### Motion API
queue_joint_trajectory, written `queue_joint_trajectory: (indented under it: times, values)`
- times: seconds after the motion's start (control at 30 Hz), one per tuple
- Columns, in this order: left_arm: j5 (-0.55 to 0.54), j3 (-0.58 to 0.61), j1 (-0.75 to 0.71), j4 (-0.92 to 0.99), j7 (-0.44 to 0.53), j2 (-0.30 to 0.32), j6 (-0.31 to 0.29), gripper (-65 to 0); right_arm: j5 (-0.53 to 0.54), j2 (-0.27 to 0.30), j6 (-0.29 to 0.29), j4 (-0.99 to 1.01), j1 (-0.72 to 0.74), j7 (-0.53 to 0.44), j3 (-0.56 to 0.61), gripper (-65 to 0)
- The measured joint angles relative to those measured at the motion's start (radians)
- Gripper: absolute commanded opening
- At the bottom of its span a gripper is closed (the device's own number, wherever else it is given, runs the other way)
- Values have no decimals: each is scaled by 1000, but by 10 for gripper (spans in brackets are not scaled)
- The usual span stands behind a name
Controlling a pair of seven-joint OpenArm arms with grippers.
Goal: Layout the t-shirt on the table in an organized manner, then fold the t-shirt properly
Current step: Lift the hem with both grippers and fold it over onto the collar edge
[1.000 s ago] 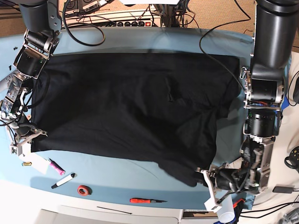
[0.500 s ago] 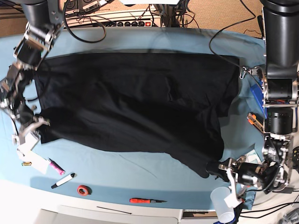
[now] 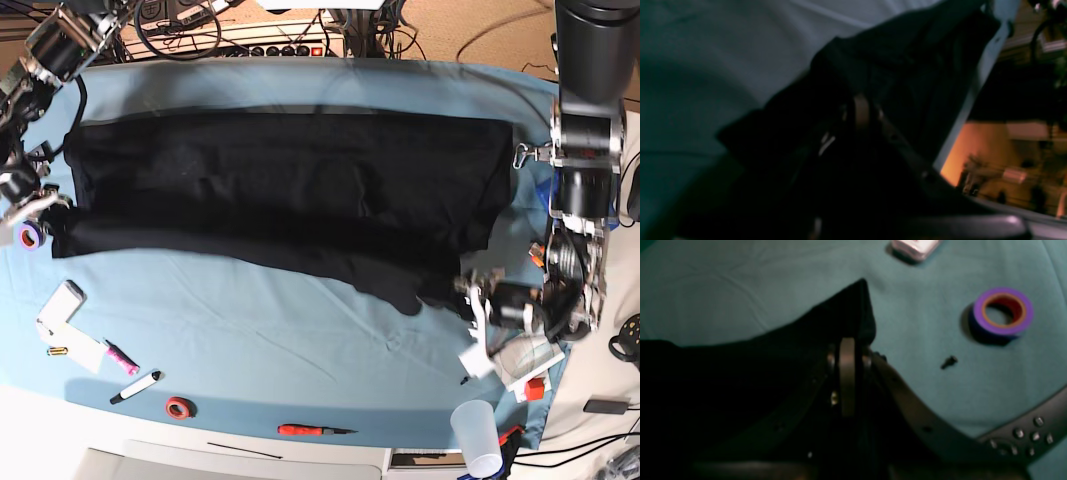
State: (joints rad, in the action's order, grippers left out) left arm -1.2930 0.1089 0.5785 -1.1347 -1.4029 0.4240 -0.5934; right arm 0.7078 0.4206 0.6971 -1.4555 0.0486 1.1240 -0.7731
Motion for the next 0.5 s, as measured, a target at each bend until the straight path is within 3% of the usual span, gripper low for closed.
queue_joint_trajectory:
  times: [0.13, 0.3, 0.5]
  values:
    - [17, 1, -142, -252, -5, 10, -7, -650, 1, -1, 0, 0, -34, 0, -6, -650]
    - [169, -1, -304, -558, 4, 18, -5, -650, 36, -3, 0, -1, -68, 29, -7, -650]
    - [273, 0, -469, -686, 35, 19, 36, -650, 61, -3, 0, -2, -107, 51, -8, -650]
